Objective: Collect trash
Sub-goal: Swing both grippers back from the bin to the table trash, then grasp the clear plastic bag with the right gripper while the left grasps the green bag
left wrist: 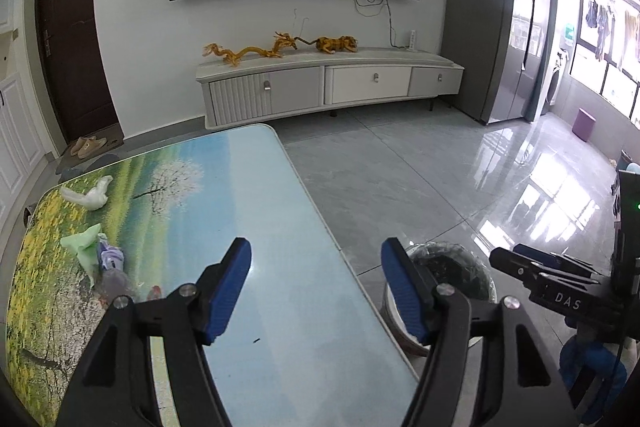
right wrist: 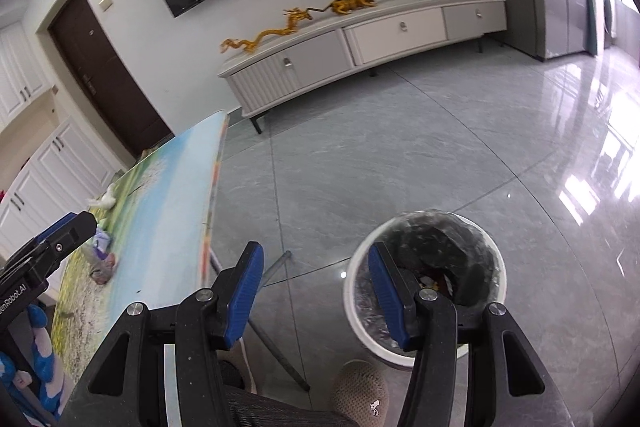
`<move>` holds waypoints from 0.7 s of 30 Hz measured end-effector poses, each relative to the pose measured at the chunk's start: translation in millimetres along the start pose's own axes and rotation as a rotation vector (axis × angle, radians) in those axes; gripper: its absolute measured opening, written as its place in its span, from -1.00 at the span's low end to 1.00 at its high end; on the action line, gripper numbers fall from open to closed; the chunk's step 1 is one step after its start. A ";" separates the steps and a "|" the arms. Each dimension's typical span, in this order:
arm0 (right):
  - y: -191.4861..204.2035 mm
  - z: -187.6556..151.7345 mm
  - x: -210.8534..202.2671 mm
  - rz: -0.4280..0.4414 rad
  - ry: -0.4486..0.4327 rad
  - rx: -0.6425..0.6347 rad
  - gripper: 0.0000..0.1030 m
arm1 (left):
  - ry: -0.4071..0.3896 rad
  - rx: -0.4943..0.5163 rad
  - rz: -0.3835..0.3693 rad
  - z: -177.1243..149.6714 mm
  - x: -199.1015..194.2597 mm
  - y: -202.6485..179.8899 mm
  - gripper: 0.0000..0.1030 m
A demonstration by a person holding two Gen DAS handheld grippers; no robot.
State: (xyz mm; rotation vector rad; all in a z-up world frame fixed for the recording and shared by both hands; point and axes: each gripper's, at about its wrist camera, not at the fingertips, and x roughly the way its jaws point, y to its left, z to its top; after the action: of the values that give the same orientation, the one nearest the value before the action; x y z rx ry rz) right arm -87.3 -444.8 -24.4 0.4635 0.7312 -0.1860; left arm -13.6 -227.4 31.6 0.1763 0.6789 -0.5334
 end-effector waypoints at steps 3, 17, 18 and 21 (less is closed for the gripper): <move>26.0 2.7 4.7 0.024 0.008 -0.044 0.01 | -0.012 -0.029 0.017 -1.4 -8.0 23.1 0.28; 166.2 -4.8 63.0 0.191 0.114 -0.284 0.08 | -0.002 -0.237 0.189 -46.5 -34.7 193.4 0.28; 175.7 -8.3 67.1 0.205 0.124 -0.299 0.09 | 0.002 -0.253 0.206 -51.8 -36.7 208.3 0.28; 206.3 -17.6 86.6 0.256 0.162 -0.352 0.13 | 0.017 -0.300 0.251 -67.1 -40.5 245.5 0.28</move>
State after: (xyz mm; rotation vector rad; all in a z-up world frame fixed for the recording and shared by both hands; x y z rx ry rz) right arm 31.9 -254.7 -24.1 0.2332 0.8361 0.2211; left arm 51.5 20.1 2.1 -0.0160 0.7332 -0.1861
